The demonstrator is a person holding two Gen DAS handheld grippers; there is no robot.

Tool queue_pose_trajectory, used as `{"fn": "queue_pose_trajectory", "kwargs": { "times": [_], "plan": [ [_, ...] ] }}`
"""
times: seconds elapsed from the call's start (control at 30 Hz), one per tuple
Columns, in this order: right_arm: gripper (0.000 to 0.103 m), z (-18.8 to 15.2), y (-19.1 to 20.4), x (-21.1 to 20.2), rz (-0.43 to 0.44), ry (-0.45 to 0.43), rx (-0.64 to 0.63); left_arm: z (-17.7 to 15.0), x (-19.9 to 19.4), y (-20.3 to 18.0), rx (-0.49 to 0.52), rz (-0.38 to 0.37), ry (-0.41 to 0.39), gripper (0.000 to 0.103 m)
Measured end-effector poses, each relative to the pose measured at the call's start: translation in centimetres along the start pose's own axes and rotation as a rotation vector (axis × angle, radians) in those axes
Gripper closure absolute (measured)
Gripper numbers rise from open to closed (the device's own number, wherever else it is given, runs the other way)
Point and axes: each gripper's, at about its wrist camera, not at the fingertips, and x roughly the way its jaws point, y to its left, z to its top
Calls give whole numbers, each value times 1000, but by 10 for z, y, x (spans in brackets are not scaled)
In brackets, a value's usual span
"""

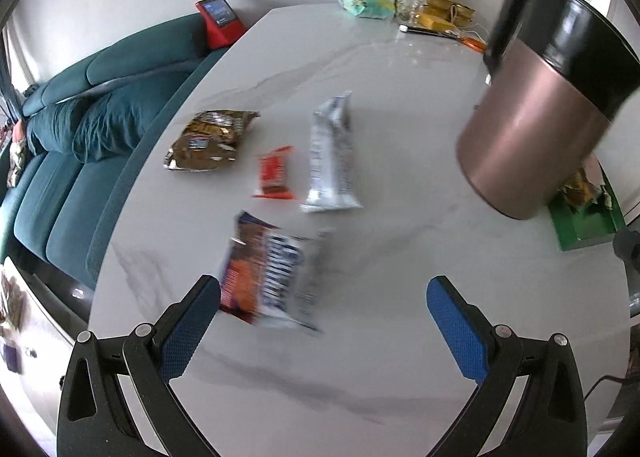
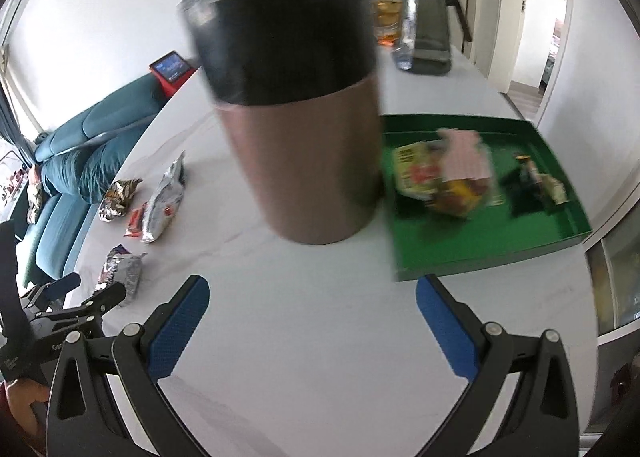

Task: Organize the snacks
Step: 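Move both open tools back toward the snacks left on the table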

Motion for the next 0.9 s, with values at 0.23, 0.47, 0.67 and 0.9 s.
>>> {"fn": "queue_pose_trajectory", "kwargs": {
  "times": [0.23, 0.47, 0.67, 0.9],
  "plan": [
    [0, 9, 65, 31, -23, 4, 21, 11, 23, 51, 49, -26, 13, 2],
    [0, 24, 120, 61, -20, 22, 6, 30, 32, 101, 61, -27, -6, 2],
    [0, 32, 148, 90, -45, 73, -24, 56, 52, 131, 68, -17, -14, 2],
    [0, 46, 160, 112, -43, 107, -44, 81, 70, 148, 89, -31, -8, 2]
  ]
}}
